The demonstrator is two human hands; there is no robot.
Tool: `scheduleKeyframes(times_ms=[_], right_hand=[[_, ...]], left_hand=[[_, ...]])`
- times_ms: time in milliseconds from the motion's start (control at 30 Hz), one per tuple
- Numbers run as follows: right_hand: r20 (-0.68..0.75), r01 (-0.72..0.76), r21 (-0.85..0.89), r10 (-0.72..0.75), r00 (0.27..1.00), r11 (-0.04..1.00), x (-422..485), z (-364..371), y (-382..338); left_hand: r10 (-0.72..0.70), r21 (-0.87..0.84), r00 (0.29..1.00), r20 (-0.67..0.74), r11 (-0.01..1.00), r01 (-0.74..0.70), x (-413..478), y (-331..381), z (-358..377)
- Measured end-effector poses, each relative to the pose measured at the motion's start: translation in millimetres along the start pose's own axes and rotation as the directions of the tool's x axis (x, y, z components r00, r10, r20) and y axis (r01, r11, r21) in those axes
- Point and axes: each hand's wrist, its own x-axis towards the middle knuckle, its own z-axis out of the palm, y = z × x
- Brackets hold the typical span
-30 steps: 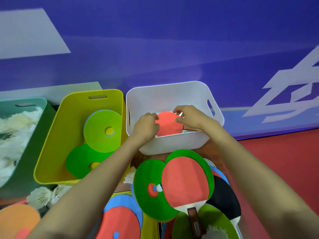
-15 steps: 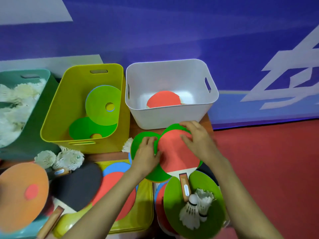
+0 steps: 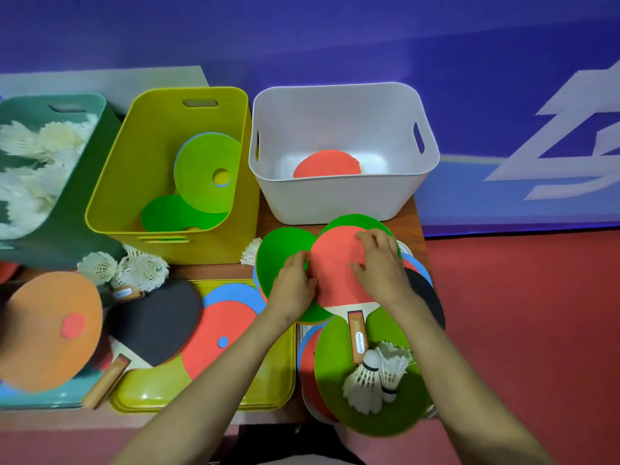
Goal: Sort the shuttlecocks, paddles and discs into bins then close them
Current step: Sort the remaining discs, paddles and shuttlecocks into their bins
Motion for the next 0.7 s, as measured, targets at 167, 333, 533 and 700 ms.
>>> scheduleKeyframes(times_ms=[167, 333, 533, 700], right_hand=[[0.012, 0.131, 0.116, -0.133, 0.991, 0.985, 2.7, -0.2, -28.2], [0.093, 0.251, 0.194, -0.272, 0.958, 0.948, 2.7, 10.4, -57.9], [0.08, 0.234, 0.243, -0.26, 0.962, 0.941, -26.6, -2.8, -57.2], [0.0, 0.06, 0.253, -0.062, 0.998, 0.966, -80.7, -20.4, -21.1]], left_hand=[[0.264, 0.066, 0.912, -0.314, 0.964, -0.257, -30.5, -23.4, -27.6], [0.24, 0.076, 0.898, -0.368, 0.971, -0.229, -52.0, -47.4, -38.7], [0.401, 0.101, 0.909, -0.115, 0.915, -0.391, -61.7, -27.1, -15.7], [0.479, -0.013, 0.878, 0.024, 0.878, -0.479, -86.1, -12.0, 10.8]])
